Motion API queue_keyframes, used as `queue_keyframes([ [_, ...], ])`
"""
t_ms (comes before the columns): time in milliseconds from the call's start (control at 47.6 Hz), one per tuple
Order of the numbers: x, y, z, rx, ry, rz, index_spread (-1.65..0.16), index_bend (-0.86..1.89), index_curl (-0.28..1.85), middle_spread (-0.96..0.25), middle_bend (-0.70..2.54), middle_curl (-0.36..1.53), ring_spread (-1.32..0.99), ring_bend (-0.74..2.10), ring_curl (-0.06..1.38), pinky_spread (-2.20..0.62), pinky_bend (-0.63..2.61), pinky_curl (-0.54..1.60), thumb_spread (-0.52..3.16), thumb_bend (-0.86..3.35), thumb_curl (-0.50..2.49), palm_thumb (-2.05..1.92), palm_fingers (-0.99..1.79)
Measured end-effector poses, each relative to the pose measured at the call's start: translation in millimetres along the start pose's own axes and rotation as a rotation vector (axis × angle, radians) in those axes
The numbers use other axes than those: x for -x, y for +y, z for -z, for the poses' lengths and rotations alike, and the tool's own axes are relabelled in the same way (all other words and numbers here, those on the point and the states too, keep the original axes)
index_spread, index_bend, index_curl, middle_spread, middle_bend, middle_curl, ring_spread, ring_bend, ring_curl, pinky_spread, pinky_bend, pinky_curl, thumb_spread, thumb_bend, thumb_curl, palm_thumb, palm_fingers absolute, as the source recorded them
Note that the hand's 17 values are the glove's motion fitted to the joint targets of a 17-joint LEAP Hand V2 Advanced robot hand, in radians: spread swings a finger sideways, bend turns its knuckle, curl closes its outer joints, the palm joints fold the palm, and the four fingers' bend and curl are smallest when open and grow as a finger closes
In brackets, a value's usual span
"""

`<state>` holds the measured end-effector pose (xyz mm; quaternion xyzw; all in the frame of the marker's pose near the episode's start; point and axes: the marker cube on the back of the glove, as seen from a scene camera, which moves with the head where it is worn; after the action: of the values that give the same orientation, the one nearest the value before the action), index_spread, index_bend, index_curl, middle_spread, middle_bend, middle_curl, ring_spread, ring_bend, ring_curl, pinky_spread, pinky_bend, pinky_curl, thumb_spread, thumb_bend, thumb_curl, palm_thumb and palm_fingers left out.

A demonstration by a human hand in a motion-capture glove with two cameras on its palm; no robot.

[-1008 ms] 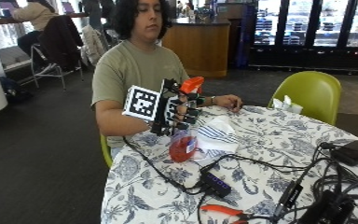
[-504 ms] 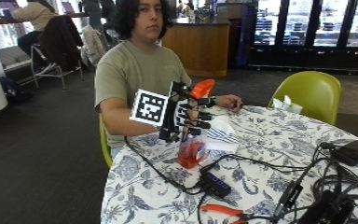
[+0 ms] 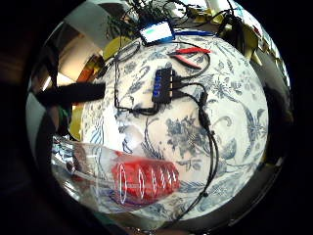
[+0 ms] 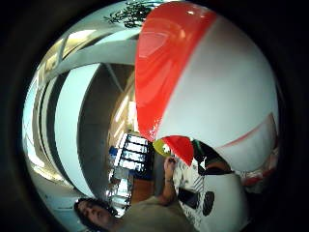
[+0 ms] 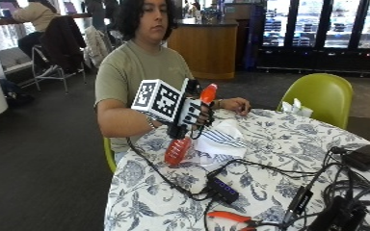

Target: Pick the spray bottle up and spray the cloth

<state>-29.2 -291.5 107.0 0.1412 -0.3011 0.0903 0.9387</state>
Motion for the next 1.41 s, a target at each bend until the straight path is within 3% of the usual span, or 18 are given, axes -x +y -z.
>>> queue_keyframes([
  [231, 37.3, 16.4, 33.6, -0.065, 0.137, 0.113, -0.27, 0.21, 0.39, -0.18, 0.38, 0.48, -0.20, 0.61, 0.44, -0.29, 0.53, 0.44, 0.61, -0.01, 0.50, 0.98, 1.36],
  [399, 69.2, 10.8, 54.8, -0.081, 0.459, 0.224, -0.28, 0.28, 0.45, -0.20, 0.44, 0.51, -0.20, 0.60, 0.45, -0.29, 0.49, 0.43, 0.42, -0.02, 0.57, 1.04, 1.35],
  [588, 80.7, 6.5, 39.4, -0.010, 0.869, 0.349, -0.27, 0.29, 0.49, -0.21, 0.47, 0.52, -0.21, 0.61, 0.46, -0.29, 0.49, 0.44, 0.32, -0.03, 0.62, 1.04, 1.34],
  [735, 72.4, 17.4, 2.7, 0.159, 1.013, 0.393, -0.27, 0.30, 0.51, -0.22, 0.49, 0.53, -0.21, 0.61, 0.47, -0.30, 0.49, 0.44, 0.28, -0.03, 0.65, 1.04, 1.34],
  [1050, 33.8, 61.4, -82.4, 0.667, 1.447, 0.331, -0.28, 0.30, 0.55, -0.22, 0.50, 0.54, -0.22, 0.61, 0.48, -0.30, 0.48, 0.44, 0.23, -0.03, 0.69, 1.04, 1.34],
  [1407, 32.3, 64.3, -96.7, 0.748, 1.623, 0.308, -0.28, 0.30, 0.57, -0.22, 0.52, 0.54, -0.22, 0.61, 0.48, -0.30, 0.47, 0.44, 0.21, -0.03, 0.72, 1.03, 1.34],
])
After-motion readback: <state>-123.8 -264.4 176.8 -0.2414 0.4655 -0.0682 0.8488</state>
